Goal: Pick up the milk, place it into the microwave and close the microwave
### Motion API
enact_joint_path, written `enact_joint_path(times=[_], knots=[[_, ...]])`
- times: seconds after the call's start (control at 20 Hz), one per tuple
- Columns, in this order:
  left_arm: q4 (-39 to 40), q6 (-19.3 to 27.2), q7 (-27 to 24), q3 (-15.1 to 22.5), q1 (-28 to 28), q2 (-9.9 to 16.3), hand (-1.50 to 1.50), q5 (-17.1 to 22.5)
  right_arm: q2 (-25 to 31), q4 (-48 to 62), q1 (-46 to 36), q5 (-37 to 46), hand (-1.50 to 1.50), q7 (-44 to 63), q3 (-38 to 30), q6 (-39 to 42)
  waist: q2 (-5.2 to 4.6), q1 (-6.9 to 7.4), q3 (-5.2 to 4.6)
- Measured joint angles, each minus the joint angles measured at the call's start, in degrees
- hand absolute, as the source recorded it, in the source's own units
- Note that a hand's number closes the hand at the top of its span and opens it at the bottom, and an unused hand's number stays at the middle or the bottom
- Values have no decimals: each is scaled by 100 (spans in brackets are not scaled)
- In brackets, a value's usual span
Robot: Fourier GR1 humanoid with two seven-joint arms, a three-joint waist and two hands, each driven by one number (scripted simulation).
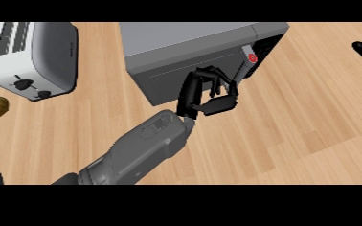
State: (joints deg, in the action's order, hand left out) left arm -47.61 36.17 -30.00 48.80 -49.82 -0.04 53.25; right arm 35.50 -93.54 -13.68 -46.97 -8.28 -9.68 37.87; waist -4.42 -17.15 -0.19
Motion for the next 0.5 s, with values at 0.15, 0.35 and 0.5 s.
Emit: enact_joint_path(times=[0.15,0.35,0.5], knots=[[23,-14,-102,22,-10,0,150,87,52,5,-32,-82,-150,49,-16,8,-2,-4,3],[60,-23,-267,45,-12,0,150,182,124,26,-56,-179,-150,107,-52,14,-3,-24,8],[83,-23,-365,69,-22,1,150,260,171,26,-97,-247,-150,159,-65,-1,-4,-33,7]])
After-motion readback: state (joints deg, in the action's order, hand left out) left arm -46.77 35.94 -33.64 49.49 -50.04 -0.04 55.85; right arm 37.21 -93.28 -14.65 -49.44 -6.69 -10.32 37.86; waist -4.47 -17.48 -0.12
